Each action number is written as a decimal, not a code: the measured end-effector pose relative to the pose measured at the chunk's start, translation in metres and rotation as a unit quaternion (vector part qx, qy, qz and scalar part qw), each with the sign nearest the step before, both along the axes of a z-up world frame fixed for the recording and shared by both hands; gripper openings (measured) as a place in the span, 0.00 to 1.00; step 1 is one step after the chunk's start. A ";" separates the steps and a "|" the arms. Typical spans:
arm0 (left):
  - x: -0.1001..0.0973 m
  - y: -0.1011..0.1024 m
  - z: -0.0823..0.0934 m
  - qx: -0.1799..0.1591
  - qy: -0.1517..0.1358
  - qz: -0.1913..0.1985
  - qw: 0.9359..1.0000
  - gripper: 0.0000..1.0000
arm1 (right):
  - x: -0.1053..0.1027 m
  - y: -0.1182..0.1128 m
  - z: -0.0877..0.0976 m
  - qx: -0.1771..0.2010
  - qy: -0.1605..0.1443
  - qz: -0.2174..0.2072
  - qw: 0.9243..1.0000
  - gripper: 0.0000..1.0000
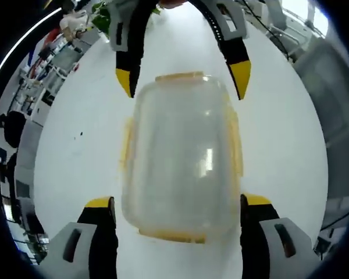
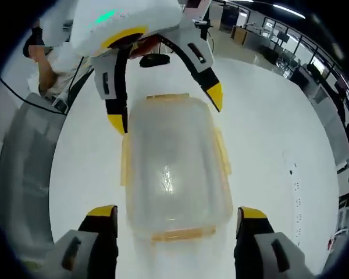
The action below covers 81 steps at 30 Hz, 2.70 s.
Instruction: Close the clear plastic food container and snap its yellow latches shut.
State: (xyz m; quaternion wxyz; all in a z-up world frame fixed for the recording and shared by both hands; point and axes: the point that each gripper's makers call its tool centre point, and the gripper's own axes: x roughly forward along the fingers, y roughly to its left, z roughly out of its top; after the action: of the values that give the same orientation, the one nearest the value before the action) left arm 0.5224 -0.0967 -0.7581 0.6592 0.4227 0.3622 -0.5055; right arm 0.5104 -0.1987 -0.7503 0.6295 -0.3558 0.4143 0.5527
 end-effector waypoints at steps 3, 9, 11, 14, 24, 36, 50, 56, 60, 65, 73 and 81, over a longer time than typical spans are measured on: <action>-0.003 0.004 0.000 -0.008 -0.001 0.007 1.000 0.86 | -0.003 -0.007 0.001 0.007 0.000 -0.014 1.000 0.81; -0.010 0.003 0.004 -0.033 -0.007 0.013 0.999 0.88 | -0.016 -0.018 -0.005 0.014 0.003 -0.046 0.999 0.80; -0.011 0.004 0.004 -0.036 -0.008 0.020 0.999 0.87 | -0.021 -0.018 -0.004 0.026 0.007 -0.057 0.998 0.80; -0.013 0.003 0.005 -0.040 -0.013 0.026 0.999 0.87 | -0.025 -0.019 -0.004 0.029 0.003 -0.065 0.997 0.80; -0.021 0.008 0.007 -0.053 -0.004 0.062 0.997 0.87 | -0.030 -0.019 0.002 0.045 -0.001 -0.088 0.995 0.78; -0.033 0.010 0.010 -0.074 -0.004 0.094 0.993 0.87 | -0.044 -0.015 0.008 0.079 -0.015 -0.128 0.989 0.76; -0.053 0.017 0.015 -0.134 -0.018 0.174 0.975 0.88 | -0.061 -0.014 0.013 0.123 -0.056 -0.184 0.974 0.74; -0.064 0.019 0.023 -0.157 -0.033 0.195 0.968 0.88 | -0.073 -0.011 0.021 0.141 -0.082 -0.195 0.967 0.74; -0.072 0.023 0.028 -0.167 -0.051 0.205 0.963 0.88 | -0.079 -0.010 0.028 0.161 -0.093 -0.213 0.959 0.74; -0.086 0.025 0.033 -0.185 -0.065 0.217 0.956 0.88 | -0.094 -0.011 0.029 0.175 -0.104 -0.227 0.952 0.74; -0.116 0.030 0.030 -0.221 -0.049 0.254 0.940 0.89 | -0.116 -0.015 0.025 0.205 -0.096 -0.258 0.939 0.73; -0.136 0.030 0.033 -0.246 -0.051 0.266 0.931 0.88 | -0.140 -0.024 0.030 0.239 -0.103 -0.290 0.921 0.73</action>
State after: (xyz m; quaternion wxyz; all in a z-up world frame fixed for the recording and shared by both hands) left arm 0.3865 -0.0669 -0.7250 0.8704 0.1607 0.2916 -0.3626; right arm 0.3706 -0.2229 -0.7199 0.8676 -0.1139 0.2878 0.3891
